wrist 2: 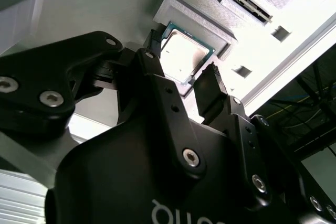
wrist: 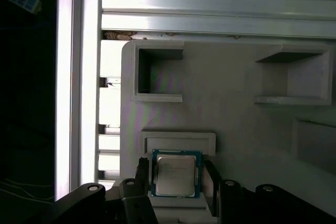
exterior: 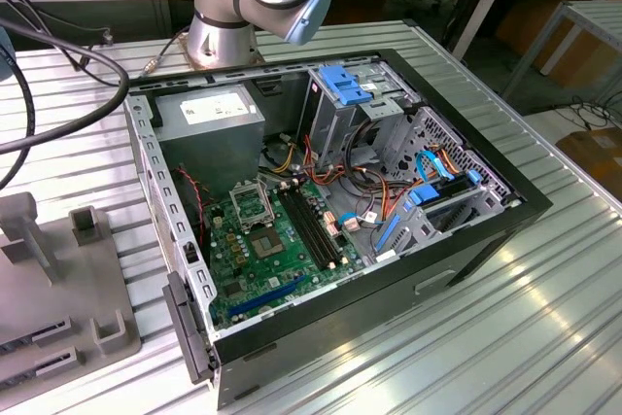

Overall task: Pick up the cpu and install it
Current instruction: 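Pick up the cpu and move it towards the insertion slot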

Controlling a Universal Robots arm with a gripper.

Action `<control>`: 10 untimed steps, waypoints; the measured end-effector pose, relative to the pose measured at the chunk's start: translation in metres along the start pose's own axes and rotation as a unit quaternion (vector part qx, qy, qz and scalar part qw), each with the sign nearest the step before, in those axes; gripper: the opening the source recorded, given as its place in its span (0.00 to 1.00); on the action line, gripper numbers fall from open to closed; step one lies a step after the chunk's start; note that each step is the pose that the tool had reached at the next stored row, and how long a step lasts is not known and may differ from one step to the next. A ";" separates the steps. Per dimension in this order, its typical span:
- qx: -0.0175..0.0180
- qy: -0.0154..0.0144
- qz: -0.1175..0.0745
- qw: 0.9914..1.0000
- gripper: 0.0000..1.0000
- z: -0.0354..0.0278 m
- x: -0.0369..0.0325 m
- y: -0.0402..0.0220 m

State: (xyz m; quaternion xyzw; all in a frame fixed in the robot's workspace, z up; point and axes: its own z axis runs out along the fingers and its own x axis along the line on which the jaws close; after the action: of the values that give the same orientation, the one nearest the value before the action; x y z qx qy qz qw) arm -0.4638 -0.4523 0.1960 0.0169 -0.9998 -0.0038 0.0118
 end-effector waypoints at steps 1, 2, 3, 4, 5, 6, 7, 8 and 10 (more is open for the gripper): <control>0.000 0.000 0.000 1.000 0.53 0.0000 0.0000 0.0000; 0.000 0.000 0.000 1.000 0.53 0.0000 0.0000 0.0001; 0.000 0.000 0.000 1.000 0.53 0.0001 0.0000 0.0001; 0.000 0.000 0.000 1.000 0.53 0.0002 0.0000 0.0002; 0.000 -0.001 0.000 1.000 0.53 0.0004 0.0000 0.0002; 0.000 -0.002 0.000 1.000 0.53 0.0005 0.0001 0.0002; 0.000 -0.003 0.000 1.000 0.53 0.0005 0.0001 0.0002; 0.000 -0.003 0.000 1.000 0.53 0.0005 0.0002 0.0002; 0.000 -0.003 0.000 1.000 0.53 0.0005 0.0002 0.0002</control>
State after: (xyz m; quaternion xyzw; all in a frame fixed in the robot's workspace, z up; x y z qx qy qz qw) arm -0.4641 -0.4521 0.1955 0.0169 -0.9998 -0.0037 0.0085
